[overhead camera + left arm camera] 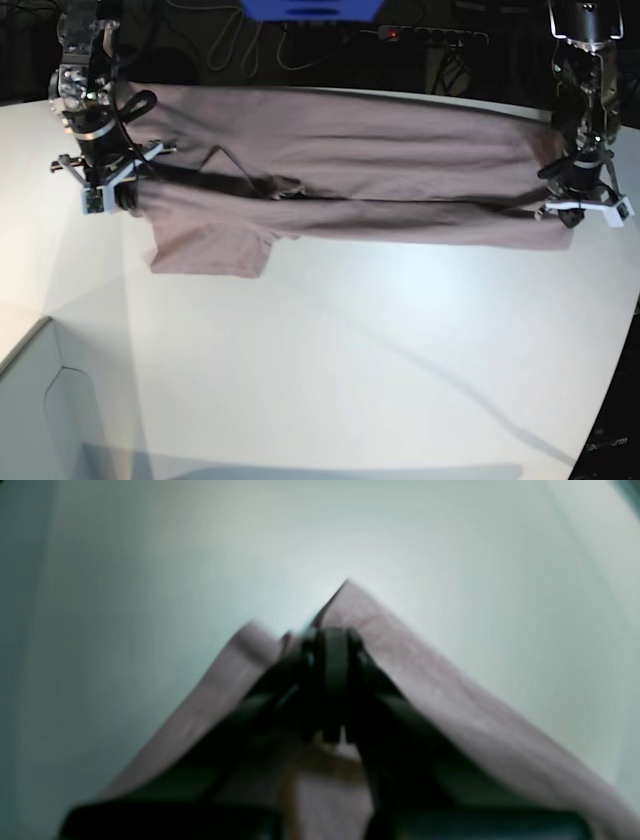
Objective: Layout the t-shirt on the table in an organized manner, then fold the t-shirt properly
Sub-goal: 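Lift the hem with both grippers and fold it over toward the collar, then lower the folded hem onto the shirt with both grippers, then open the right gripper and regrasp the folded shirt edge, then lift the folded edge with both grippers and fold it over again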
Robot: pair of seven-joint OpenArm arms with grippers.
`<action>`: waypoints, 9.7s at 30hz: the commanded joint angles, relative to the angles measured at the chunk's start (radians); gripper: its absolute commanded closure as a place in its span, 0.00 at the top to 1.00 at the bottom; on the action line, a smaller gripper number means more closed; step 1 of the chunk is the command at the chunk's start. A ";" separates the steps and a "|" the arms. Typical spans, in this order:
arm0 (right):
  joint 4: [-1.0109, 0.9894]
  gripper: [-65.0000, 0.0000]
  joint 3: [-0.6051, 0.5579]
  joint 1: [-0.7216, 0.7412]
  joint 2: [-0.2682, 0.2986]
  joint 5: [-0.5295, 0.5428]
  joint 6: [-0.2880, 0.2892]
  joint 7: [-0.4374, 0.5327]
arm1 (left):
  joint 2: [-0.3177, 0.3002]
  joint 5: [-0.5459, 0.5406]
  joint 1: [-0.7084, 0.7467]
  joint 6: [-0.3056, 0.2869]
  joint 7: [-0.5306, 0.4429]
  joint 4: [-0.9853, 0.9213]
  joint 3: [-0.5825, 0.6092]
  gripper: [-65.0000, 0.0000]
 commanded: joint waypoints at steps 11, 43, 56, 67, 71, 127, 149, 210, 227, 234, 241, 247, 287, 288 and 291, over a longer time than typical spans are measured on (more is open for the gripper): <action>0.020 0.00 0.028 -0.107 -0.004 0.009 -0.002 0.208 | -0.011 -0.004 0.130 -0.009 -0.025 0.195 -0.088 0.00; -0.037 0.29 0.115 -0.105 -0.076 0.004 -0.002 0.245 | 0.042 -0.002 0.259 -0.007 -0.023 0.351 -0.129 0.56; 0.063 0.35 0.119 -0.107 -0.076 0.003 -0.002 0.242 | 0.029 0.094 -0.111 -0.007 0.336 0.158 -0.177 0.56; 0.060 0.35 0.119 -0.100 -0.074 0.003 -0.002 0.242 | 0.030 0.179 -0.146 -0.006 0.408 0.058 -0.177 0.56; 0.060 0.35 0.119 -0.099 -0.074 0.003 -0.002 0.242 | 0.030 0.177 -0.171 -0.006 0.408 -0.023 -0.175 0.56; 0.077 0.36 0.132 -0.070 -0.074 0.003 -0.002 0.243 | 0.065 0.168 -0.212 -0.006 0.409 -0.023 -0.118 0.00; -0.254 0.57 -0.038 0.380 0.007 0.004 -0.002 -0.269 | 0.059 0.167 -0.189 -0.007 0.400 0.081 -0.120 0.00; 0.174 0.00 -0.190 0.271 0.010 0.007 -0.002 -0.264 | 0.049 0.177 -0.306 -0.246 0.268 0.090 -0.209 0.00; 0.333 0.00 -0.015 -0.027 -0.119 0.009 0.000 -0.109 | 0.041 0.168 -0.349 -0.483 0.259 -0.046 -0.252 0.00; 0.333 0.00 -0.015 -0.136 -0.119 0.009 0.000 -0.014 | 0.049 0.168 -0.300 -0.609 0.260 -0.048 -0.376 0.00; 0.333 0.00 -0.015 -0.248 -0.140 0.009 0.000 0.078 | 0.050 0.167 -0.238 -0.707 0.260 -0.051 -0.382 0.00; 0.332 0.00 -0.015 -0.312 -0.145 0.009 0.000 0.130 | 0.049 0.167 -0.192 -0.707 0.260 -0.046 -0.411 0.00; 0.217 0.00 0.040 -0.282 -0.142 0.007 -0.002 0.131 | 0.042 0.167 -0.025 -0.707 0.271 -0.046 -0.525 0.00; 0.217 0.00 0.040 -0.282 -0.142 0.007 -0.002 0.131 | 0.042 0.167 -0.025 -0.707 0.271 -0.048 -0.534 0.00; 0.217 0.00 0.034 -0.283 -0.142 0.007 -0.002 0.131 | 0.044 0.176 -0.025 -0.707 0.271 -0.054 -0.536 0.00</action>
